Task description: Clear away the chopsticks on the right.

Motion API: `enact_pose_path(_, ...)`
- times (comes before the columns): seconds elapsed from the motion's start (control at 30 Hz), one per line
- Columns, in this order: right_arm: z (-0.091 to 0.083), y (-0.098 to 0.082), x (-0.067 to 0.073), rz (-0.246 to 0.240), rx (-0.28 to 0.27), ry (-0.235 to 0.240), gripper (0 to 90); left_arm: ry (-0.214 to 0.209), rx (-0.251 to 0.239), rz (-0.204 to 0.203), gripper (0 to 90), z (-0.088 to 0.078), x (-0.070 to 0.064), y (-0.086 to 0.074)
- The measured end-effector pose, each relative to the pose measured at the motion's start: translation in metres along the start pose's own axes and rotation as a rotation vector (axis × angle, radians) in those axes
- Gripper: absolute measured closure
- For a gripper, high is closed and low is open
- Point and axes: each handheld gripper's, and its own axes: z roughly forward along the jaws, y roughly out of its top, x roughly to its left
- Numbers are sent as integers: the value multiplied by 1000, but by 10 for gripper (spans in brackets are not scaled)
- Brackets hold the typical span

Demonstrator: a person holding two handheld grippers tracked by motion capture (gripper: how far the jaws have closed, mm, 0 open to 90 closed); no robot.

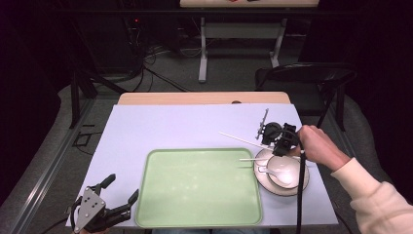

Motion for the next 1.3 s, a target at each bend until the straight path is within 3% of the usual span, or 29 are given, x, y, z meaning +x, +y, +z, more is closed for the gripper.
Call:
enact_pose_path(0.03, -1, 2, 3, 34, -2, 3, 838, 1, -1, 0, 155, 0, 0, 0)
enact_pose_path(0.13, -4, 4, 9, 57, -9, 1, 839, 2, -1, 1, 155, 0, 0, 0)
enact_pose_path(0.2, -7, 7, 18, 114, -16, 13, 839, 0, -2, 5, 155, 0, 0, 0)
enact_pose_path(0.53, -5, 12, 46, 220, -64, 84, 839, 2, -7, 22, 155, 1, -2, 0)
enact_pose_path(0.63, 4, 14, 55, 248, -104, 121, 838, 2, -11, 33, 155, 1, -3, 0)
enact_pose_path(0.87, 34, 18, 72, 303, -133, 215, 838, 2, -19, 47, 155, 1, -4, 0)
enact_pose_path(0.93, 38, 19, 74, 314, -140, 223, 838, 2, -23, 48, 155, 1, -4, 0)
enact_pose_path(1.1, 66, 20, 82, 368, -131, 292, 837, 5, -26, 50, 155, 0, -5, 0)
enact_pose_path(1.17, 71, 19, 83, 371, -122, 298, 837, 5, -27, 50, 155, 0, -5, 0)
enact_pose_path(1.27, 87, 15, 86, 429, -118, 328, 837, 4, -26, 55, 155, 0, -5, 0)
enact_pose_path(1.3, 90, 15, 87, 427, -112, 321, 837, 4, -26, 55, 155, 0, -5, 0)
